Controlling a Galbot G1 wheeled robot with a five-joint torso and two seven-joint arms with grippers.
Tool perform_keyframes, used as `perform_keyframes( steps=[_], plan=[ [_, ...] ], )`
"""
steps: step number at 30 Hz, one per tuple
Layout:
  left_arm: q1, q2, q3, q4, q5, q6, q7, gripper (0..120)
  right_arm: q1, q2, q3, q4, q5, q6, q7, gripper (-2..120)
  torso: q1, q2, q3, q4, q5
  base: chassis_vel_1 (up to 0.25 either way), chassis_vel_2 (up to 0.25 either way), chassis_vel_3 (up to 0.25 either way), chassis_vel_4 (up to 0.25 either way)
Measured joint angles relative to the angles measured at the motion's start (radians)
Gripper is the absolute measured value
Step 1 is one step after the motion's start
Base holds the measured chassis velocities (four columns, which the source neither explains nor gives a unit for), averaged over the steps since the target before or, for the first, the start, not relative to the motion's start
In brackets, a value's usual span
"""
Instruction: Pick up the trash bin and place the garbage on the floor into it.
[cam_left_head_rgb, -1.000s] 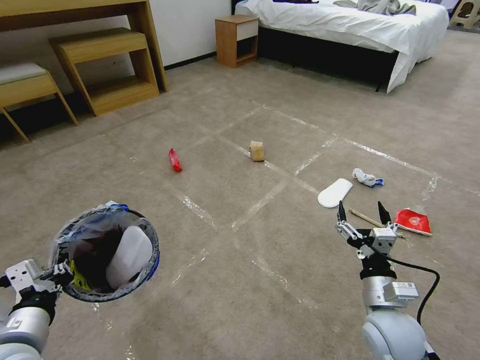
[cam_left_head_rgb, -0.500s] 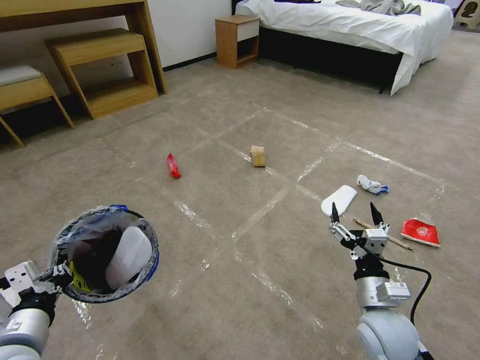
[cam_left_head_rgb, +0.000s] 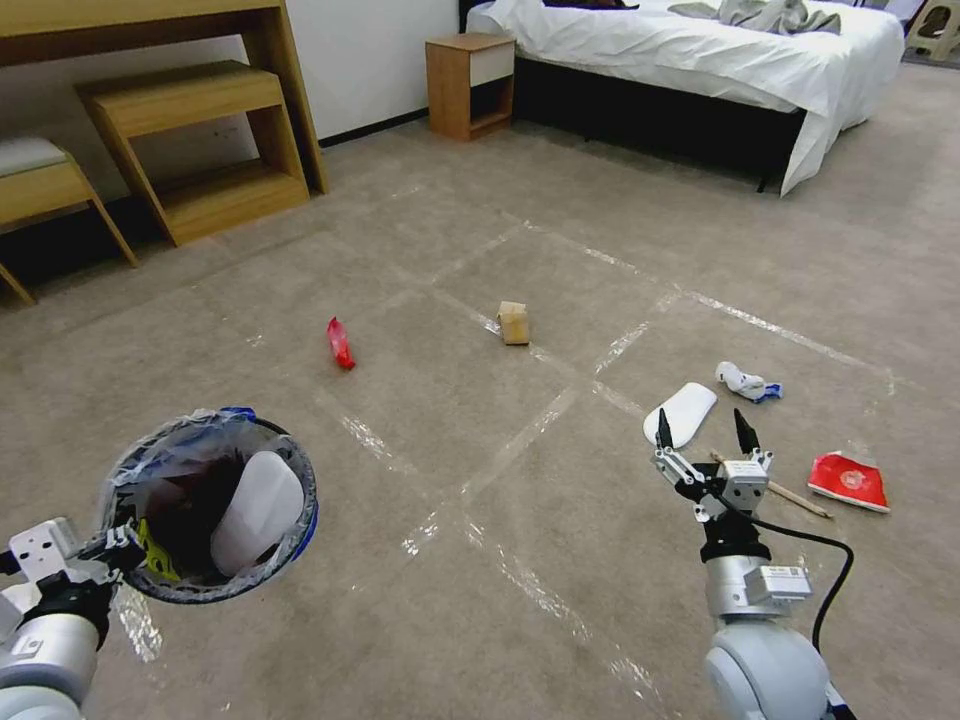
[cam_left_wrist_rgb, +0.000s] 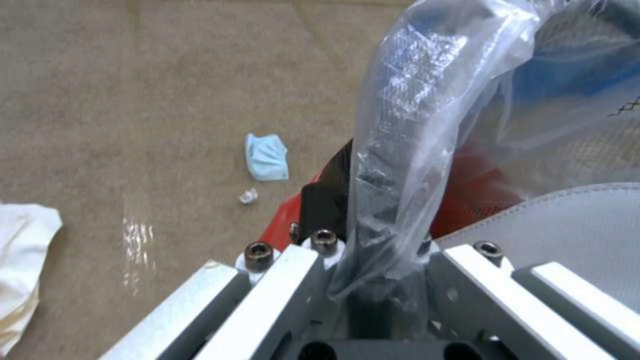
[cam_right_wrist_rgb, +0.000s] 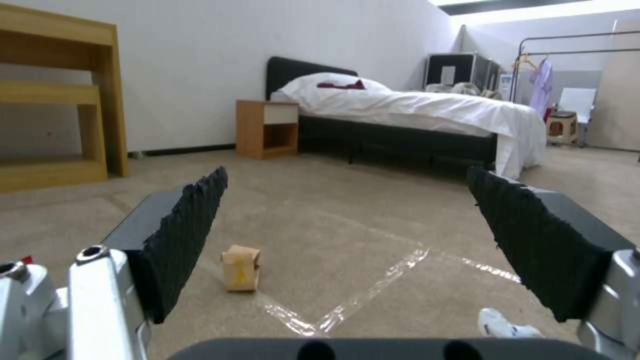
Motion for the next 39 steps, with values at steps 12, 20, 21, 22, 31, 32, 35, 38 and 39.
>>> perform_keyframes(
  steps=[12,20,21,22,31,32,35,38,39],
  plan=[
    [-0.013,0.000,0.004,0.011,-0.001,0.000,0.000,1,0.008,-0.003,-0.001,-0.009,0.000,-0.001,0.000,92,0.000,0.000,0.000,-0.0001,-0.0001,-0.103,0.096,0.105,-0.105],
    [-0.015,-0.003,0.006,0.014,0.000,0.000,-0.001,1,0.012,0.006,-0.007,-0.016,-0.003,-0.001,0.001,92,0.000,0.000,0.000,0.0002,0.0000,-0.088,0.085,0.099,-0.082],
    [-0.015,-0.003,0.006,0.014,0.000,0.000,-0.001,1,0.012,0.006,-0.007,-0.016,-0.003,-0.001,0.001,92,0.000,0.000,0.000,0.0002,0.0000,-0.083,0.084,0.084,-0.074],
    [-0.015,-0.004,0.006,0.015,0.000,0.000,-0.001,1,0.012,0.007,-0.007,-0.016,-0.004,-0.001,0.001,92,0.000,0.000,0.000,0.0002,0.0000,-0.064,0.088,0.084,-0.051],
    [-0.027,-0.003,0.010,0.023,0.000,0.000,-0.001,1,0.016,0.008,-0.010,-0.023,-0.006,-0.001,0.000,92,0.000,0.000,0.000,-0.0002,0.0000,-0.071,0.070,0.078,-0.071],
    [-0.028,-0.003,0.010,0.025,0.000,0.000,-0.001,1,0.017,0.009,-0.012,-0.025,-0.007,-0.001,0.000,92,0.000,0.000,0.000,-0.0001,0.0000,-0.063,0.082,0.077,-0.072],
    [-0.029,-0.003,0.010,0.027,0.000,0.000,-0.001,1,0.020,0.012,-0.016,-0.029,-0.008,-0.001,0.000,92,0.000,0.000,0.000,-0.0001,0.0000,-0.066,0.071,0.078,-0.063],
    [-0.030,-0.001,0.010,0.030,-0.001,0.000,-0.001,1,0.024,0.014,-0.021,-0.033,-0.009,-0.001,0.000,92,0.000,0.000,0.000,0.0002,0.0000,-0.081,0.068,0.080,-0.055],
    [-0.032,0.001,0.010,0.031,-0.005,0.001,-0.001,1,0.027,0.014,-0.023,-0.033,-0.009,-0.001,0.000,91,0.000,0.000,0.000,0.0001,0.0000,-0.074,0.077,0.071,-0.080]
  ],
)
